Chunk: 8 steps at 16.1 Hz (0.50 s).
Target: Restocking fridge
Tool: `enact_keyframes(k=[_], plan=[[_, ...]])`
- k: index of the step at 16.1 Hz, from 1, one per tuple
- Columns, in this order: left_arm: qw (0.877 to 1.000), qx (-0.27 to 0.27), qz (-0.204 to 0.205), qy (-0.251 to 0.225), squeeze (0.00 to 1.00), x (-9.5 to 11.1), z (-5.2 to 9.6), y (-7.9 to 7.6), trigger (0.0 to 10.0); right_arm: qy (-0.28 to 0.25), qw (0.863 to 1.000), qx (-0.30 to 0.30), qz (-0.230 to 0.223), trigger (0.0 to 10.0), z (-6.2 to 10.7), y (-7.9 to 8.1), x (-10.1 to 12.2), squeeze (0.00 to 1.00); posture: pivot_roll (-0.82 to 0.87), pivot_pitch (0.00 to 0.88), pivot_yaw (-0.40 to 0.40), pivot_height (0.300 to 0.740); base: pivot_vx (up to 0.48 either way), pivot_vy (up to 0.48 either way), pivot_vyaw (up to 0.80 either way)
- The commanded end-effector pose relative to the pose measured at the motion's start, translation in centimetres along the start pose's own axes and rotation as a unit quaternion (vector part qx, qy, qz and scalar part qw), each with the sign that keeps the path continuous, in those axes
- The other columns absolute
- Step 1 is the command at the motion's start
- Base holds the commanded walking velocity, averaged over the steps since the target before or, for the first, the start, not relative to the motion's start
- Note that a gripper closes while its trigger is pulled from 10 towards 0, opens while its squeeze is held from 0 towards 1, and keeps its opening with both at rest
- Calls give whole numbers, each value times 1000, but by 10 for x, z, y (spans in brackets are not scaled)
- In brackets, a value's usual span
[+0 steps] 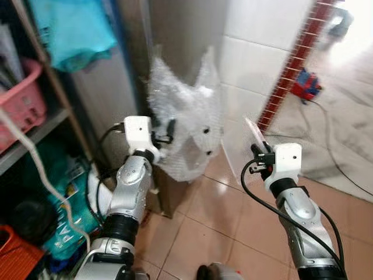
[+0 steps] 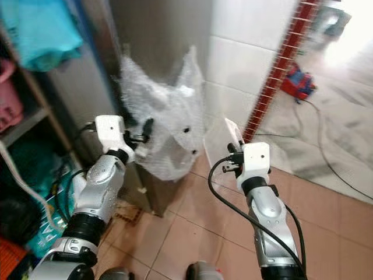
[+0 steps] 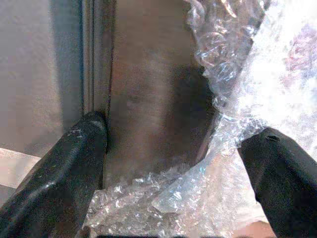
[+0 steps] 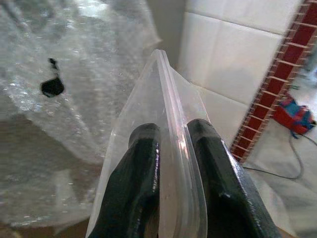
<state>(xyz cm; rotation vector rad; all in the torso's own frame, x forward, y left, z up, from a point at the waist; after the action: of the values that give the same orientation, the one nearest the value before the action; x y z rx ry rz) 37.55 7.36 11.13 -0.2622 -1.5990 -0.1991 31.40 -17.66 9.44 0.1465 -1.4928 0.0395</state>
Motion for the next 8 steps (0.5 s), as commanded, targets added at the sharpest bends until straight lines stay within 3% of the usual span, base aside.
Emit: enact_keyframes(k=[1,3,6,7,8], plan=[[996,-84,1,16,0,-6,-2,-38,10000,-6,1000,-3,3,10000,3,0,3,0,-26,48,-11,740,0,0,0],[993,-115,-4,16,0,-8,-1,-46,10000,-3,1000,-3,4,10000,3,0,1,0,-27,46,-10,740,0,0,0],[978,-208,-18,29,0,-11,-1,-63,10000,2,1000,-13,20,10000,7,-6,-3,0,-28,43,-10,740,0,0,0],[975,-218,-25,32,0,-12,0,-66,10000,3,999,-23,28,10000,9,-10,-4,0,-28,43,-10,740,0,0,0],[977,-209,-33,30,0,-11,-3,-65,10000,14,996,-68,49,10000,16,-22,-9,0,-30,41,-9,740,0,0,0]])
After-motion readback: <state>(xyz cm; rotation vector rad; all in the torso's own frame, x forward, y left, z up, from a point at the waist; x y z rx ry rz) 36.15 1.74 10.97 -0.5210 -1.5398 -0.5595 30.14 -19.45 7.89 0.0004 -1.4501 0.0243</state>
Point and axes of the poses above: a point about 5 cm out from each wrist's last joint towards the gripper, its own z axis pointing back from the gripper into the wrist, its own x axis along the axis of the wrist's last joint, y = z × x, the point moved 5 cm from there along -z, pointing out of the wrist towards the gripper, and after that the axes turned 9 degrees about -z, right-handed, at the moved point
